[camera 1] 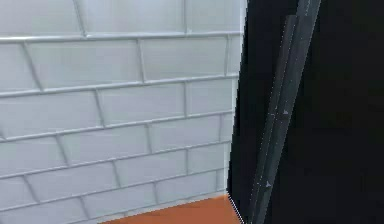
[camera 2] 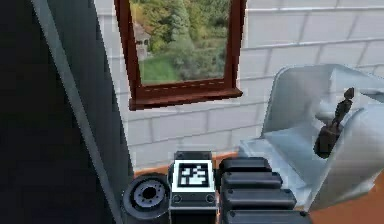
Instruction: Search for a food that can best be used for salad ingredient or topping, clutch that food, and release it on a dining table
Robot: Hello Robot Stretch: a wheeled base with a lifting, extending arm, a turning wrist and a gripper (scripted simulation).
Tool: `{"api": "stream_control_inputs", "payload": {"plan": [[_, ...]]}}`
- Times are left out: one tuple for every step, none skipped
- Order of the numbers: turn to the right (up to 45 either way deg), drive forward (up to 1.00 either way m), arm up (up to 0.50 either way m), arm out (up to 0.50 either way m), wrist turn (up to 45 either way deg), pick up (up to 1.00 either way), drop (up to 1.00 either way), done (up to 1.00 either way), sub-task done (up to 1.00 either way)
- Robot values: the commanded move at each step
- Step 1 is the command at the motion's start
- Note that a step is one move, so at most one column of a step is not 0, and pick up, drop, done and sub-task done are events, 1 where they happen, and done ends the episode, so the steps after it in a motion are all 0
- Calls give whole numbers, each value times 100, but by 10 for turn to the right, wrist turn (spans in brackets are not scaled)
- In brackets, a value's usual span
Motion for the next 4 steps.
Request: {"api": "stream_control_inputs", "payload": {"plan": [[-120,0,0,0,0,0,0,0,0],[0,30,0,0,0,0,0,0,0],[-450,0,0,0,0,0,0,0,0],[-360,0,0,0,0,0,0,0,0]]}}
